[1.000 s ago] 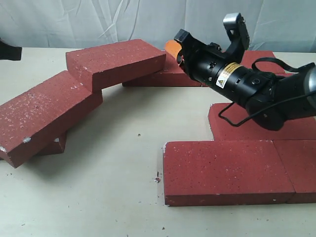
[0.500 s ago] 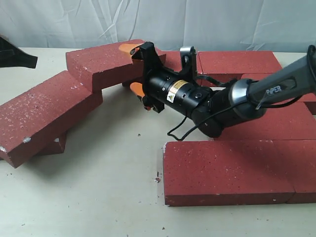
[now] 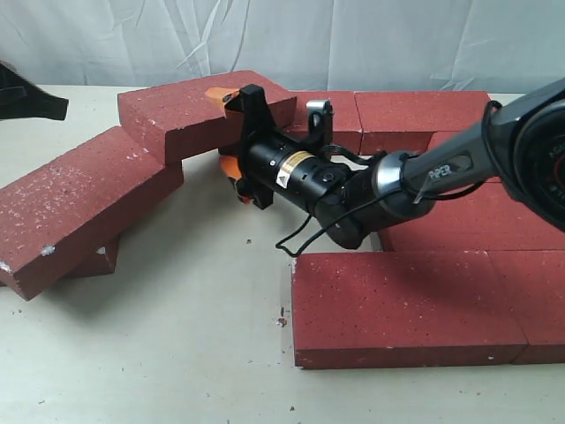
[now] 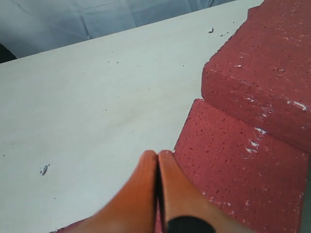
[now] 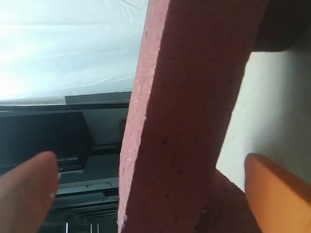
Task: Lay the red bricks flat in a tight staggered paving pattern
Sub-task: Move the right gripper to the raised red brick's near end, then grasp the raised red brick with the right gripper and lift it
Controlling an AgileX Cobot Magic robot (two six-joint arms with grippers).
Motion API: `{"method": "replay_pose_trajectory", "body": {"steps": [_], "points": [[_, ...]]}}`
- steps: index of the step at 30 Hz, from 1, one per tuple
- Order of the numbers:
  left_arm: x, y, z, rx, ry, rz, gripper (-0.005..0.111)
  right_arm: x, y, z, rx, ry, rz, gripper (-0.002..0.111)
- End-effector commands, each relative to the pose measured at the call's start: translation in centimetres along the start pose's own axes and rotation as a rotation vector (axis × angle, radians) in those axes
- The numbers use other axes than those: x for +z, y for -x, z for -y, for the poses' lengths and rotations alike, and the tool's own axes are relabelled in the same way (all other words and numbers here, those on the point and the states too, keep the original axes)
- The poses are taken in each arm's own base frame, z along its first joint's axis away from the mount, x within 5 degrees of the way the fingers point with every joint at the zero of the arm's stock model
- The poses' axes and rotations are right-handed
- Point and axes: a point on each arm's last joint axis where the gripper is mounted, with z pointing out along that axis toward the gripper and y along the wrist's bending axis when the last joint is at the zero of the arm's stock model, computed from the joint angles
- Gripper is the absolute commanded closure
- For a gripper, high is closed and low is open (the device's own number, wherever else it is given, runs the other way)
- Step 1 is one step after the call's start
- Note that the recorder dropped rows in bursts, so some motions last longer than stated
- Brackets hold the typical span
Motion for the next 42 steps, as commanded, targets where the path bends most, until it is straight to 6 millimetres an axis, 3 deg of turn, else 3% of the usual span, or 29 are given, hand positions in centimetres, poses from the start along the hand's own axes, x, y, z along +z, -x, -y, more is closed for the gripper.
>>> {"method": "replay_pose_trajectory", "body": {"steps": [1, 19, 32, 35, 39, 41, 42], "points": [[0.0, 0.2, 0.1, -0.011, -0.007, 0.011, 0.107, 1.2, -0.8, 0.3, 0.025, 0.019, 0.001, 0.010], [0.0, 0.4, 0.1, -0.014, -0.008, 0.026, 0.107, 4.9, -0.7, 1.2, 0.038, 0.019, 0.008, 0.010], [0.0, 0.4, 0.1, -0.014, -0.009, 0.029, 0.107, 6.2, -0.5, 1.7, 0.061, 0.039, 0.015, 0.010], [0.0, 0.4, 0.1, -0.014, -0.009, 0.034, 0.107, 6.2, -0.5, 1.6, 0.061, 0.050, 0.014, 0.021], [0.0, 0.4, 0.2, -0.019, -0.010, 0.034, 0.107, 6.2, -0.5, 1.6, 0.061, 0.050, 0.014, 0.051], [0.0, 0.4, 0.2, -0.019, -0.010, 0.034, 0.107, 6.2, -0.6, 1.5, 0.061, 0.066, 0.013, 0.070], [0.0, 0.4, 0.2, -0.019, -0.010, 0.034, 0.107, 6.2, -0.6, 1.2, 0.057, 0.093, 0.007, 0.091]]}}
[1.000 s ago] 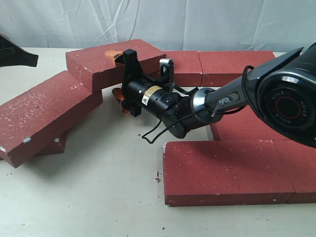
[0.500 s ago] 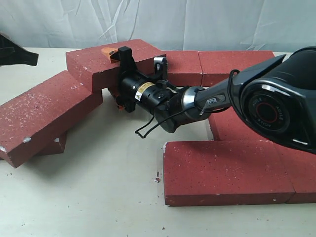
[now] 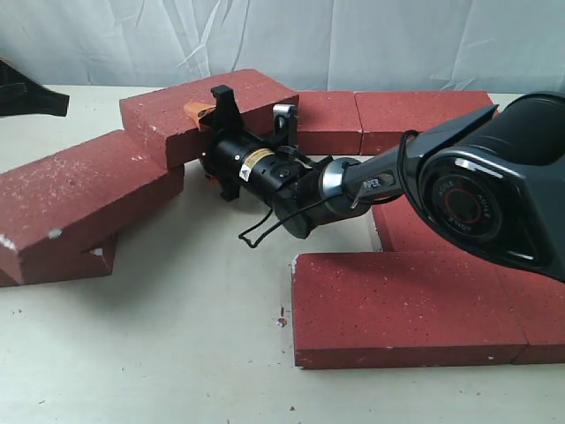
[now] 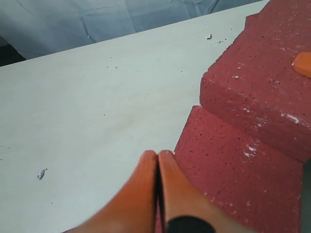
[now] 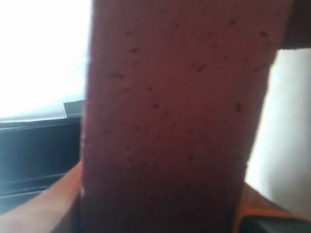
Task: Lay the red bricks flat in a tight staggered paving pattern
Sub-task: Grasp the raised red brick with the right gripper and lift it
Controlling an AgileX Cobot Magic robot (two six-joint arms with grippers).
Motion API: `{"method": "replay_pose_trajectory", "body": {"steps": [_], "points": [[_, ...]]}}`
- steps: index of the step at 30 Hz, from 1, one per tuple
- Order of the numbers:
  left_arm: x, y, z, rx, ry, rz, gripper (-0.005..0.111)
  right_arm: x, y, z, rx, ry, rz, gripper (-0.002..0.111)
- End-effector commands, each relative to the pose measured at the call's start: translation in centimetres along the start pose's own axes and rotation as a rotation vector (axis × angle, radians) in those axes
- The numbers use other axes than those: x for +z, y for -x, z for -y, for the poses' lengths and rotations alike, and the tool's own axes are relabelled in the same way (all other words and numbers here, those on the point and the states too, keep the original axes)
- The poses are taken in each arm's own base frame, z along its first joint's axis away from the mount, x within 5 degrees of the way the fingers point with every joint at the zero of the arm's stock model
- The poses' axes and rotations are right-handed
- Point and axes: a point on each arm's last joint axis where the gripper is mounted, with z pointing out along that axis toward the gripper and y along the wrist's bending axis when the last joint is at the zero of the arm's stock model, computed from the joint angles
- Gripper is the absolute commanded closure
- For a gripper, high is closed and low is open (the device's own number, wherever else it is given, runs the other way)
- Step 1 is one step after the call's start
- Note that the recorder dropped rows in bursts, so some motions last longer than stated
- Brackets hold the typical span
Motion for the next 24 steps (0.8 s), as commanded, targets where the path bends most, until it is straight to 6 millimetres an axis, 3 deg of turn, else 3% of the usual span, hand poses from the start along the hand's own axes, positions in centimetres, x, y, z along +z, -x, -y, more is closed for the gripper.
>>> {"method": "replay_pose_trajectory", "body": {"steps": [1, 2, 8, 12, 17, 24], "points": [[0.0, 0.3, 0.1, -0.005, -0.005, 0.015, 0.107, 0.1, -0.1, -1.0, -0.008, 0.088, -0.014, 0.102], [0.0, 0.3, 0.1, -0.005, -0.005, 0.015, 0.107, 0.0, -0.1, -1.5, -0.010, 0.137, -0.020, 0.108], [0.0, 0.2, 0.1, -0.005, -0.005, 0.006, 0.107, -0.8, -0.4, -4.0, -0.061, 0.427, -0.113, 0.108], [0.0, 0.2, 0.1, 0.005, -0.002, 0.005, 0.107, -1.2, 0.2, -4.3, -0.216, 0.412, -0.264, 0.108], [-0.2, 0.4, 0.0, 0.012, 0.001, 0.024, 0.107, -2.9, 2.8, -7.6, -0.476, 0.425, -0.455, 0.108], [-1.1, 0.9, 0.0, 0.007, 0.004, 0.065, 0.107, -6.5, 6.8, -10.8, -0.615, 0.284, -0.692, 0.108]]}}
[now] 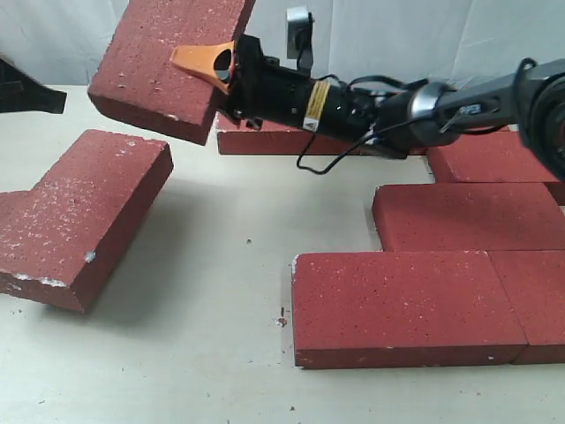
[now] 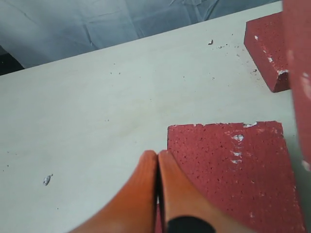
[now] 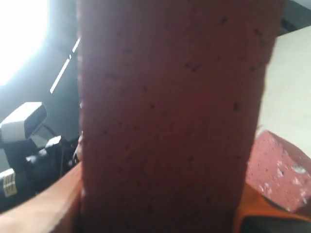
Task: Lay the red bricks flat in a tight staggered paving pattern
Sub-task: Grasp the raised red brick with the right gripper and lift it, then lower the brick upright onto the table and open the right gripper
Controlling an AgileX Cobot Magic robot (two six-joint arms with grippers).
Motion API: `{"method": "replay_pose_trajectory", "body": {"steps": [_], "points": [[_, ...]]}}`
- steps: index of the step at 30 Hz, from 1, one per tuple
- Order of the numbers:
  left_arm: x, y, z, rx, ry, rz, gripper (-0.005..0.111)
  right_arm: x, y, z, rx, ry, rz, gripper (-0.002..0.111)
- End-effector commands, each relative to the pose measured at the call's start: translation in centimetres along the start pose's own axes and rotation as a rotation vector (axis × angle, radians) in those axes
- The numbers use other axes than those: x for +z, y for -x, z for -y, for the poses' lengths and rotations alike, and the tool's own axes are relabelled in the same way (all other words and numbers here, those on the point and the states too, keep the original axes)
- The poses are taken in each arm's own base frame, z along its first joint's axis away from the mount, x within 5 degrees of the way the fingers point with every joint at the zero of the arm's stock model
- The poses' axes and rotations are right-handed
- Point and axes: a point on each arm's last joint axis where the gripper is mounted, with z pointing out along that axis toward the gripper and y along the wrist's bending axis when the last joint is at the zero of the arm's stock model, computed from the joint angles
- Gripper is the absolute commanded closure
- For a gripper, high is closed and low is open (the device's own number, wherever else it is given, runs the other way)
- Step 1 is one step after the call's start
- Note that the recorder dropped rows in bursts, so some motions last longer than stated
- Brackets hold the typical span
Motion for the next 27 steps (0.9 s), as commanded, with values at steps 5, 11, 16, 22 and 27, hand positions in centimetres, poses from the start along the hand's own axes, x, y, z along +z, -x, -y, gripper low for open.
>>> {"method": "replay_pose_trajectory", "body": {"steps": [5, 11, 16, 22, 27], "points": [[-0.7, 0.6, 0.0, -0.013, -0.003, 0.040, 0.107, -4.6, 1.8, -2.4, -0.041, -0.160, -0.339, 0.108], [-0.7, 0.5, 0.0, -0.013, -0.003, 0.025, 0.107, -5.2, 0.4, -2.3, -0.026, -0.248, -0.496, 0.108], [-0.7, 0.5, 0.0, -0.018, -0.004, 0.025, 0.107, -5.9, -2.0, -1.2, 0.060, -0.268, -0.527, 0.108], [-0.7, 0.5, 0.1, -0.039, -0.011, 0.029, 0.107, -6.6, -3.6, -0.6, 0.121, -0.286, -0.547, 0.108], [-0.7, 0.5, 0.1, -0.044, -0.013, 0.029, 0.107, -6.7, -3.9, -0.5, 0.123, -0.291, -0.562, 0.095]]}}
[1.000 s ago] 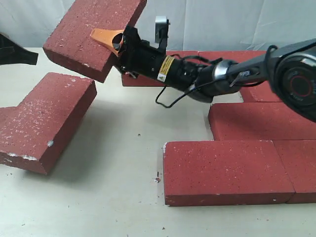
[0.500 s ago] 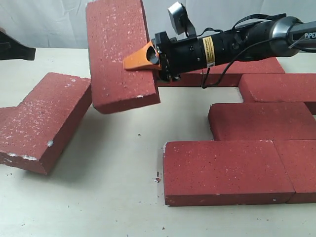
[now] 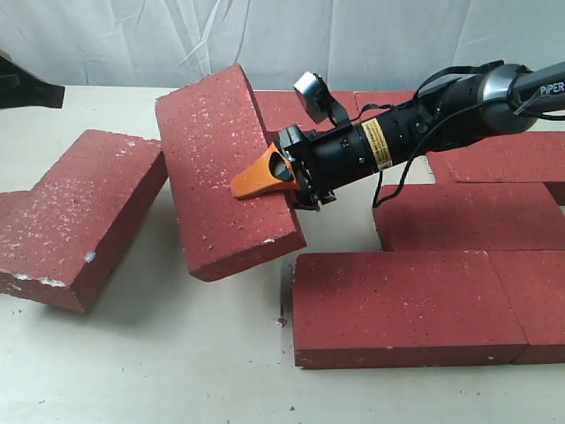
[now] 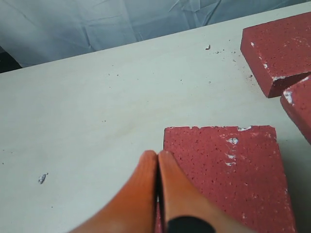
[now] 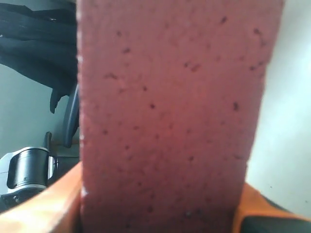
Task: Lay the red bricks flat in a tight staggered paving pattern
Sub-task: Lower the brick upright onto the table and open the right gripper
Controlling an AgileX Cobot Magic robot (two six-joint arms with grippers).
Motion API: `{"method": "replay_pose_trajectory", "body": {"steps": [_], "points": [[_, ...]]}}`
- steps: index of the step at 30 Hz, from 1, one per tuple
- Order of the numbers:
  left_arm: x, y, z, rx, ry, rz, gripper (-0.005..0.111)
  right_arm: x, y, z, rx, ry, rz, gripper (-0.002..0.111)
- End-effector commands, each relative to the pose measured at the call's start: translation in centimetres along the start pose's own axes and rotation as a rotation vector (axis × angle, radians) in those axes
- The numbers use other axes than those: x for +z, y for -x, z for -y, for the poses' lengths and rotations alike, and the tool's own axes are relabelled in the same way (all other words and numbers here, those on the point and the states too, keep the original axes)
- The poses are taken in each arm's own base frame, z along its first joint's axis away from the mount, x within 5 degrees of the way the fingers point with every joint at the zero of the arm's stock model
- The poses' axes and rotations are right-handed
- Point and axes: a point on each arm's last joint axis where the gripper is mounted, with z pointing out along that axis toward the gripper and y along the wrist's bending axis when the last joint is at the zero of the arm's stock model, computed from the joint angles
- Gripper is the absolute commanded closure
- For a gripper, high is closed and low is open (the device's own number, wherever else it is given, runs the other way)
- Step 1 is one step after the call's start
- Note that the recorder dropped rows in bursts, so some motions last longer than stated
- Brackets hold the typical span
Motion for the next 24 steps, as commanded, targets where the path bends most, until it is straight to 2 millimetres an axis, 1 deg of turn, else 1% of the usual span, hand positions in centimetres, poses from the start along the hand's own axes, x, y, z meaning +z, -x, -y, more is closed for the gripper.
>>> {"method": "replay_pose_trajectory", "body": {"steps": [1, 4, 5, 7, 8, 10, 14, 18, 21, 24], "points": [[-0.3, 0.3, 0.1, -0.015, -0.006, 0.021, 0.107, 0.0, -0.1, -0.4, 0.028, 0.005, -0.005, 0.090], [-0.3, 0.3, 0.1, -0.019, -0.008, 0.021, 0.107, 0.0, 0.0, -0.2, 0.027, -0.020, 0.007, 0.064], [-0.3, 0.3, 0.1, -0.019, -0.008, 0.021, 0.107, 0.0, 0.1, 0.0, 0.023, -0.046, 0.011, 0.052], [-0.3, 0.3, 0.1, -0.019, -0.007, 0.019, 0.107, 0.0, 0.2, 0.4, 0.022, -0.084, 0.032, 0.038], [-0.3, 0.3, 0.1, -0.024, -0.009, 0.019, 0.107, 0.0, 0.3, 0.5, 0.022, -0.100, 0.041, 0.033], [-0.3, 0.3, 0.1, -0.026, -0.010, 0.019, 0.107, -0.1, 0.4, 0.6, 0.022, -0.106, 0.045, 0.031], [-0.3, 0.3, 0.1, -0.026, -0.010, 0.019, 0.107, 0.0, 0.3, 0.4, 0.022, -0.092, 0.037, 0.031], [-0.3, 0.3, 0.1, -0.026, -0.010, 0.015, 0.107, -0.5, 0.3, 0.6, 0.027, -0.084, 0.041, 0.031], [-0.3, 0.3, 0.1, -0.026, -0.010, 0.015, 0.107, -1.5, 0.3, 0.5, 0.034, -0.045, 0.038, 0.031], [-0.3, 0.3, 0.1, -0.031, -0.011, 0.017, 0.107, -3.1, 0.7, 0.2, 0.033, -0.026, 0.063, 0.031]]}}
